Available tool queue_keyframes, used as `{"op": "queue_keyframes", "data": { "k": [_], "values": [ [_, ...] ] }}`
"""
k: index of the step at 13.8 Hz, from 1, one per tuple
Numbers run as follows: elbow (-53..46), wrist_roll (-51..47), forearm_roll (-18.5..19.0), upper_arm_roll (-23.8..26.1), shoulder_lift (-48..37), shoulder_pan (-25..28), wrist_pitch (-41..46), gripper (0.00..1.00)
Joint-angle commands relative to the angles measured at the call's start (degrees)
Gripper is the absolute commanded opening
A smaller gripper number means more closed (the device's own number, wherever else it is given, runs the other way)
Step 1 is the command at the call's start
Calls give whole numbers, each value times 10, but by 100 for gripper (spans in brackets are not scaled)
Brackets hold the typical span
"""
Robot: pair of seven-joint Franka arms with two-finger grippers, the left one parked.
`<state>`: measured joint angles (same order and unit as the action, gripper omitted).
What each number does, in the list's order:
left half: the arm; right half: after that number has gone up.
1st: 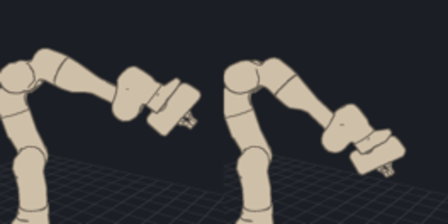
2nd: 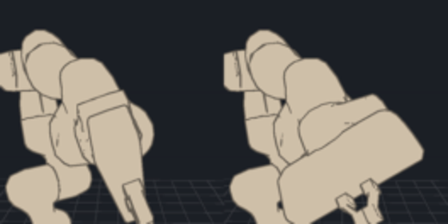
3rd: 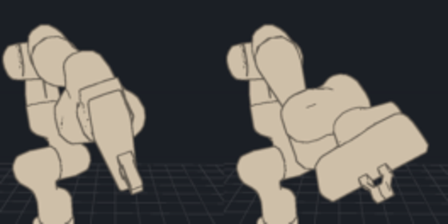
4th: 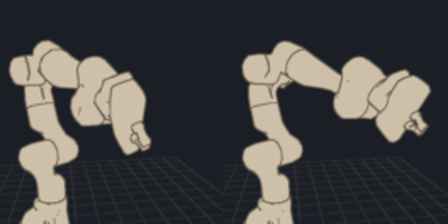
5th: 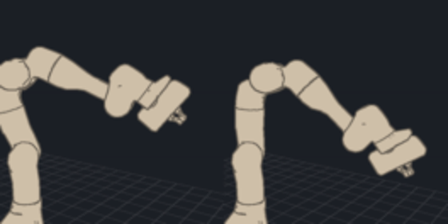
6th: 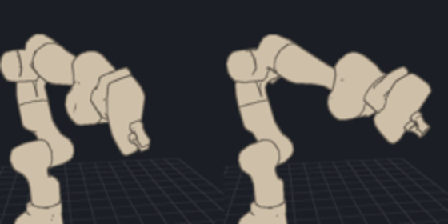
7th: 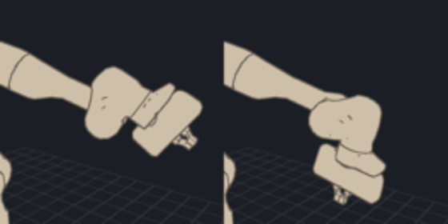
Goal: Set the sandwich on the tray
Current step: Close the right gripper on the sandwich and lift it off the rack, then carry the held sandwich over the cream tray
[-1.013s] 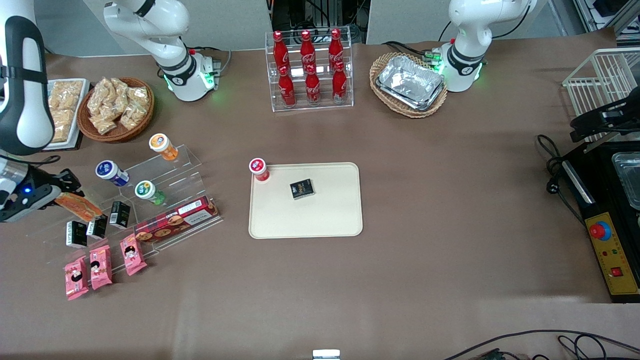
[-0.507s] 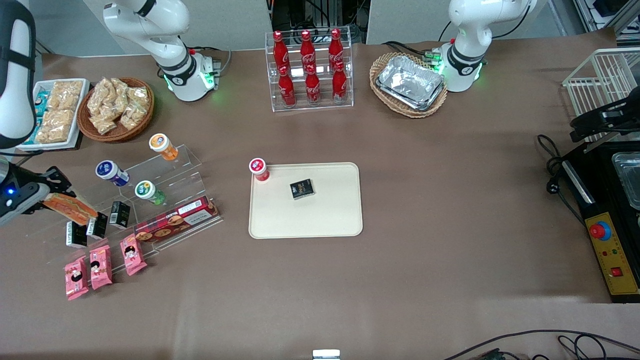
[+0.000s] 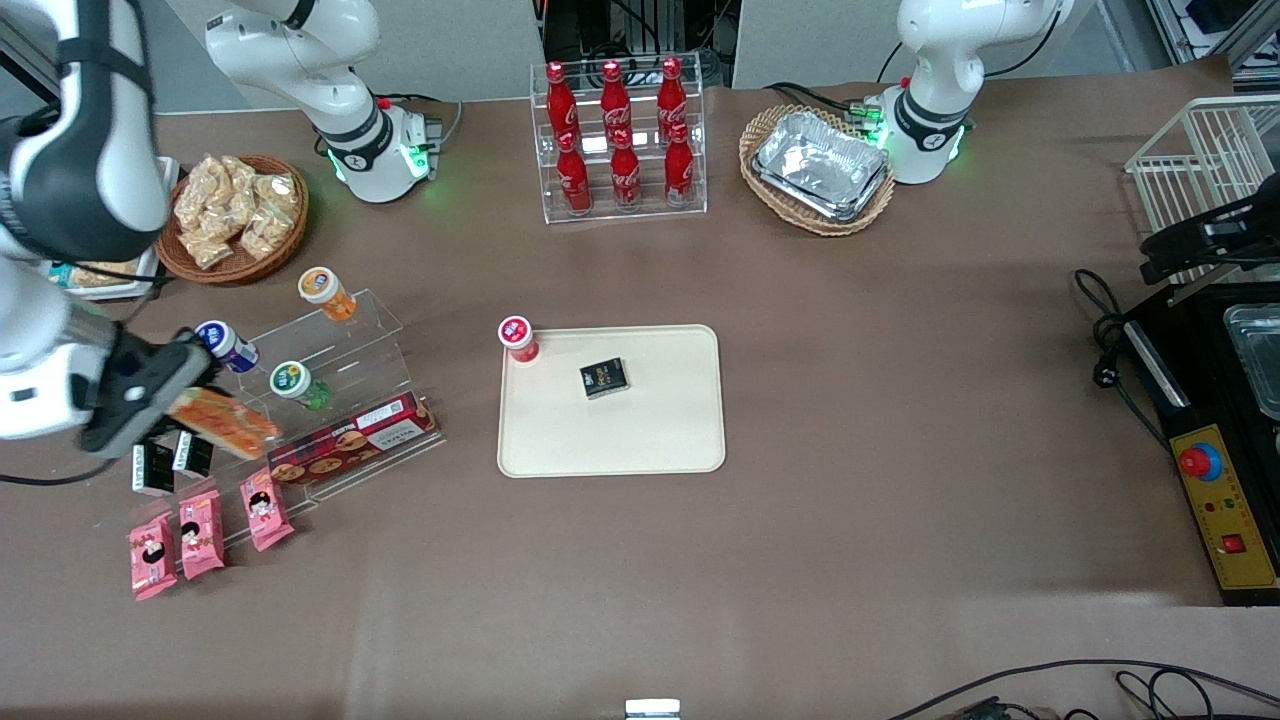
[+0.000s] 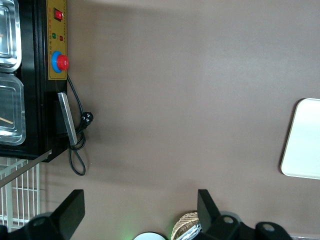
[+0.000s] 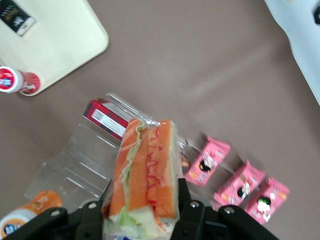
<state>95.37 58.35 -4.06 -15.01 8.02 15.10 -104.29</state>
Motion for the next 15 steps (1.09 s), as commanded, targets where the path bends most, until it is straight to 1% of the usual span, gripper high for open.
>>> {"op": "queue_keyframes", "data": {
  "k": [1,4,5,8,10,13,15],
  "values": [
    [-38,22,-10,-8,37,89,13,50],
    [-62,19,-12,-7,79,173,-16,50],
    [-71,15,-21,-8,95,199,-29,50],
    [-84,14,-77,-8,143,250,-88,50],
    [-85,12,-80,-9,174,286,-123,50],
    [-89,15,-80,-9,236,318,-158,50],
    [-89,13,-81,-8,269,322,-179,50]
  ]
}}
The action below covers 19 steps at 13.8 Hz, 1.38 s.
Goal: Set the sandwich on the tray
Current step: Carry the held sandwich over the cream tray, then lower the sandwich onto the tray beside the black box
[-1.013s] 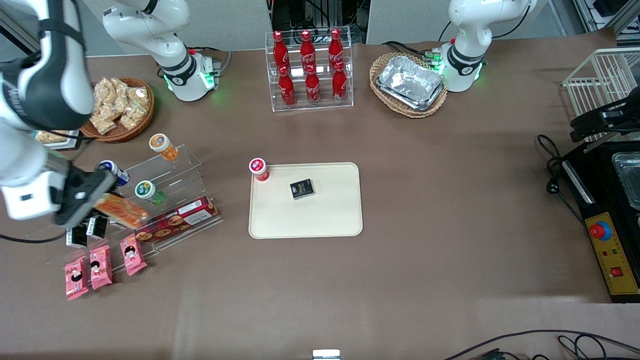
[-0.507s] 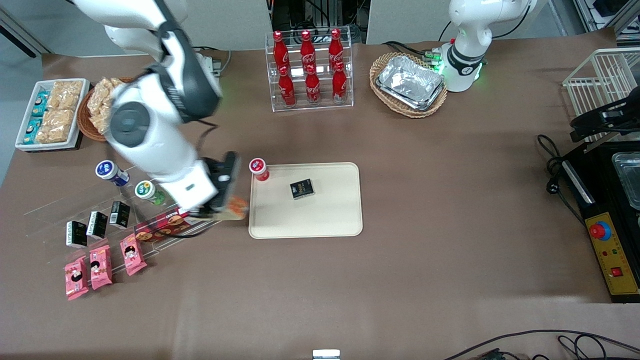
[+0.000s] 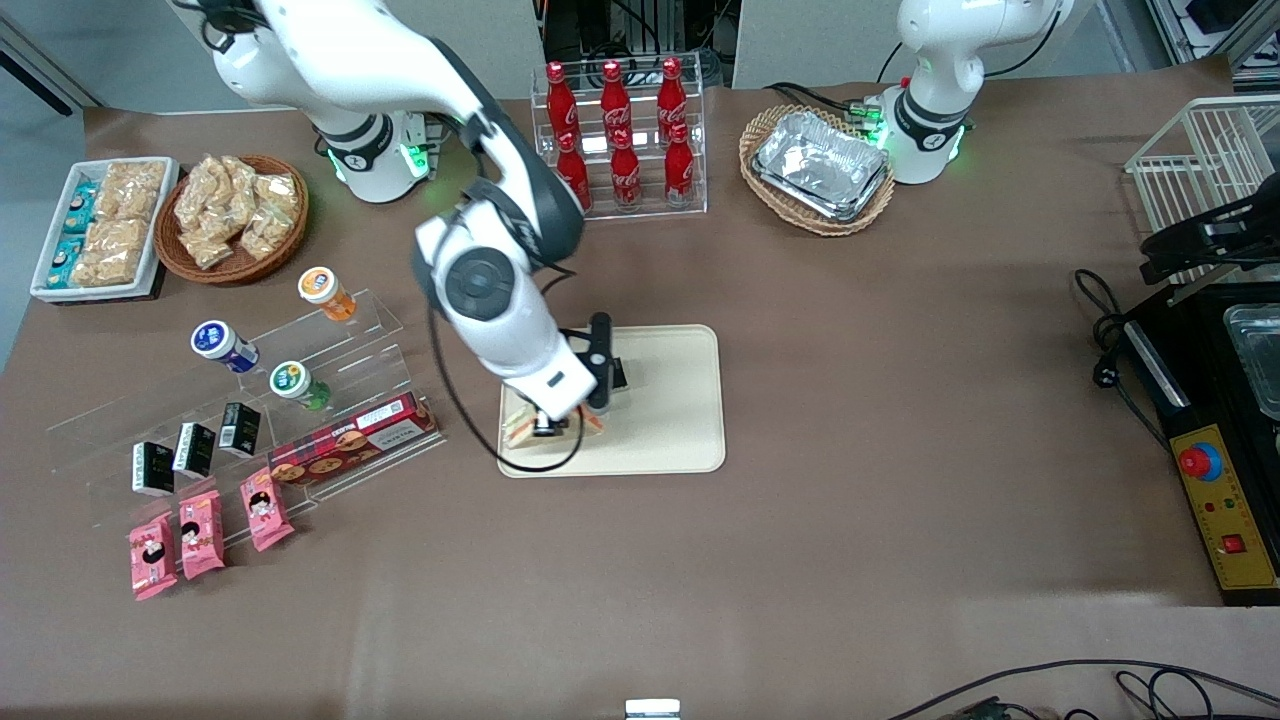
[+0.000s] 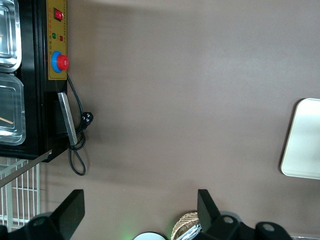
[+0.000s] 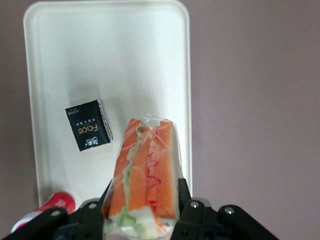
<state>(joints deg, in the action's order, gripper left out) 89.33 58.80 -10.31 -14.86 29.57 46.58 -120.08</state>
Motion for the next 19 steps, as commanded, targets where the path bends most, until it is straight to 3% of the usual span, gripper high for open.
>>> {"op": "queue_keyframes", "data": {
  "k": [1,8,9,10,15,19],
  "values": [
    [-28,10,-18,-10,66,8,-37,50],
    [-28,5,-38,-10,125,7,-128,54],
    [-28,1,-53,-10,126,7,-132,88],
    [-28,-2,-77,-11,124,7,-131,100],
    [-28,0,-85,-15,82,-3,-110,100],
    [-28,-54,-82,-29,22,-11,-62,100]
  ]
}}
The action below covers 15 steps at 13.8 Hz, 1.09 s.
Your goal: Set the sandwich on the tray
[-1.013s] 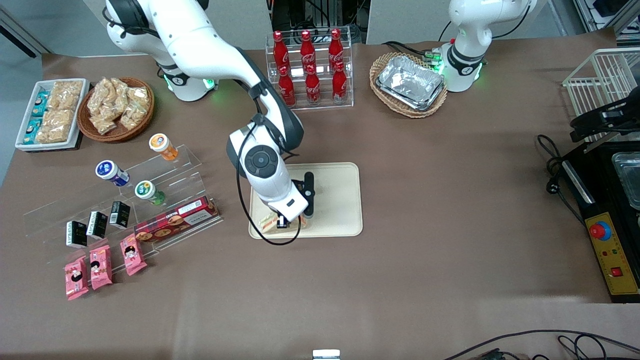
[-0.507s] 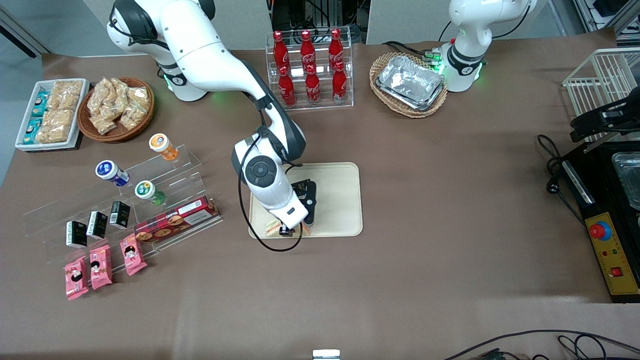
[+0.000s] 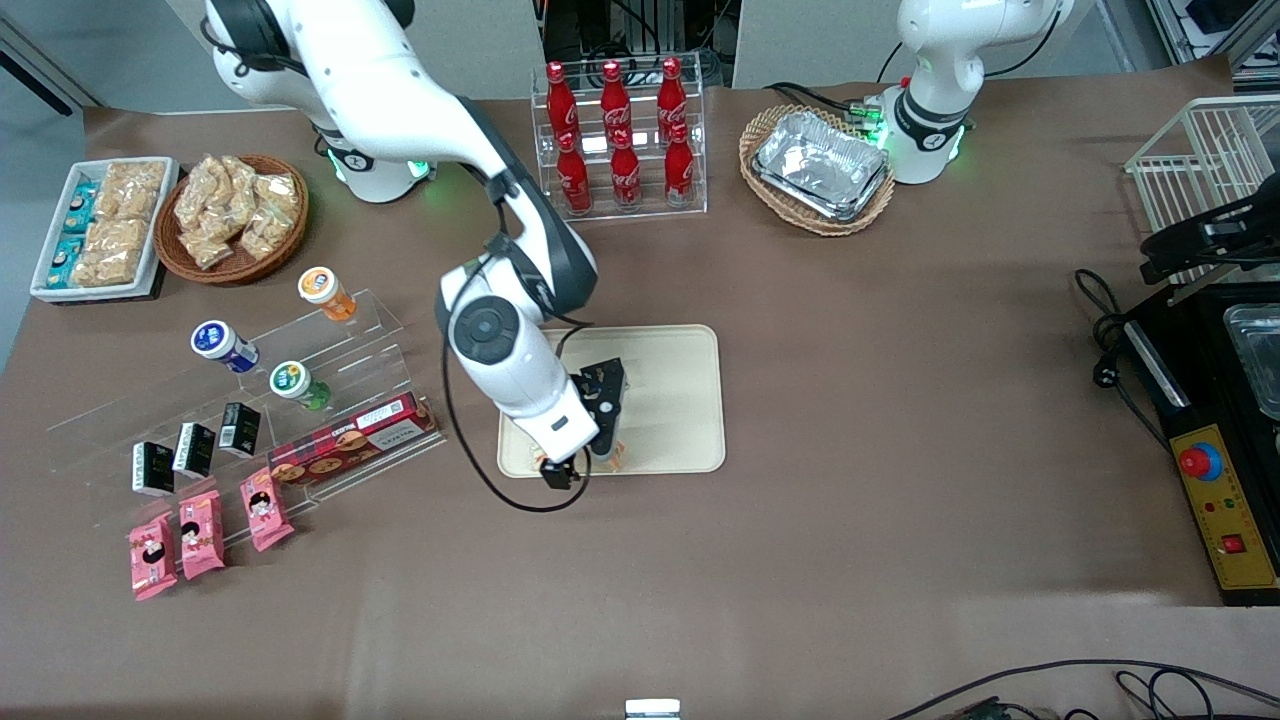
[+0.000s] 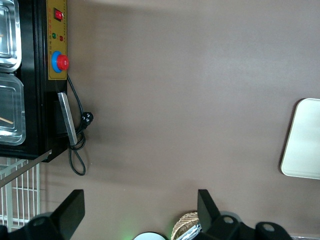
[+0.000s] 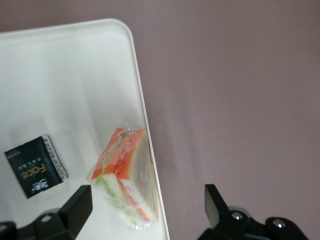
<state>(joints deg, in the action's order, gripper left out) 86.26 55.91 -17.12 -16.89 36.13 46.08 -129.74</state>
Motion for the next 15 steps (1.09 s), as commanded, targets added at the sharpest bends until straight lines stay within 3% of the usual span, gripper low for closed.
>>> {"op": "queue_keyframes", "data": {
  "k": [1,6,10,15],
  "values": [
    [3,-32,-13,-27,-61,-7,53,100],
    [5,-36,-13,-124,-147,-23,165,100],
    [8,-37,-12,-247,-196,-24,246,100],
    [6,-60,-14,-395,-228,-24,276,100]
  ]
}}
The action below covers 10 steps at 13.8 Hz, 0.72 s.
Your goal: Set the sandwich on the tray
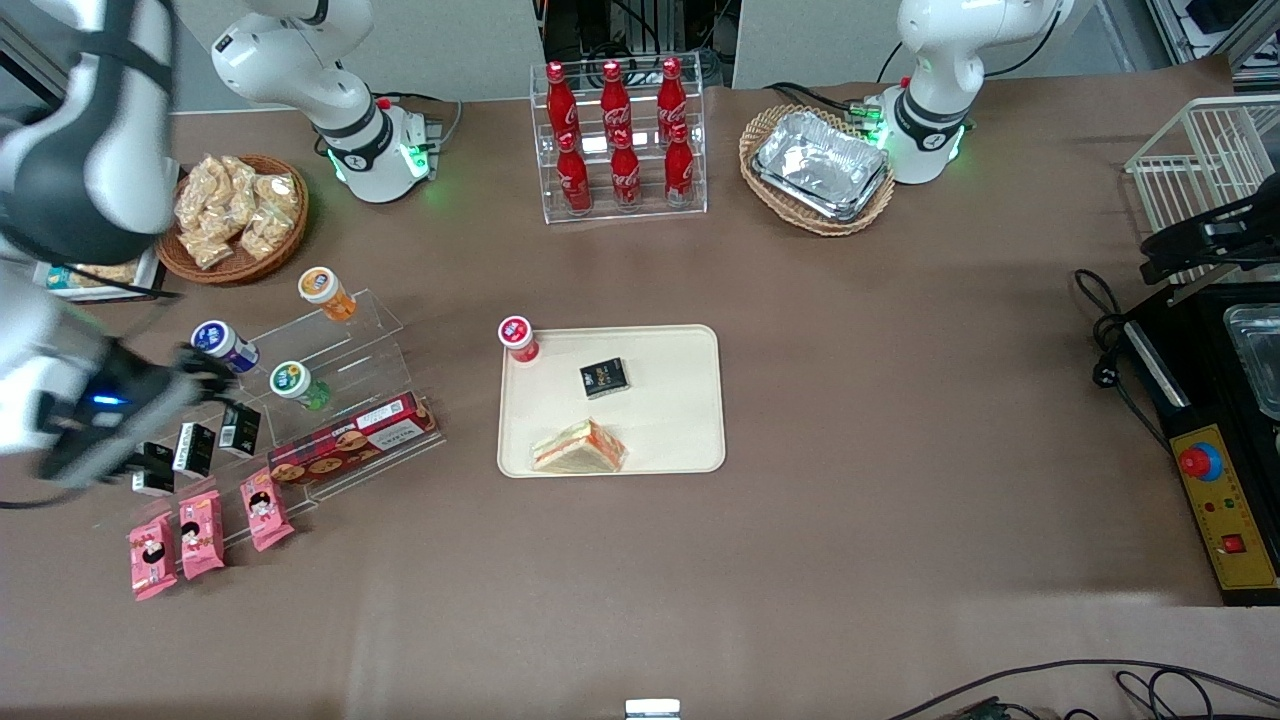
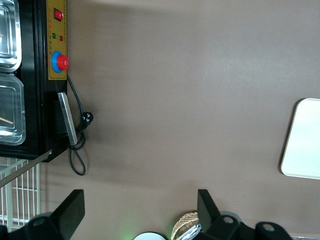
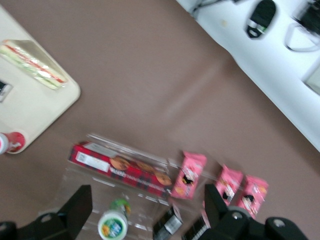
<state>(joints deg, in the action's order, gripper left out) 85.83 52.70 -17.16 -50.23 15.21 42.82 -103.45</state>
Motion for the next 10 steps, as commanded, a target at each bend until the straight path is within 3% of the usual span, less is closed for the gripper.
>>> {"op": "queue_keyframes", "data": {
  "k": [1,3,5,8,10],
  "values": [
    [11,-48,-14,-84,-20,7,13,100],
    [11,-94,-16,-100,-19,-38,13,100],
    [9,-166,-43,-93,-20,-89,21,100],
    [2,-336,-49,-90,-25,-104,52,100],
    [-41,-410,-20,-67,-28,-104,112,100]
  ]
}}
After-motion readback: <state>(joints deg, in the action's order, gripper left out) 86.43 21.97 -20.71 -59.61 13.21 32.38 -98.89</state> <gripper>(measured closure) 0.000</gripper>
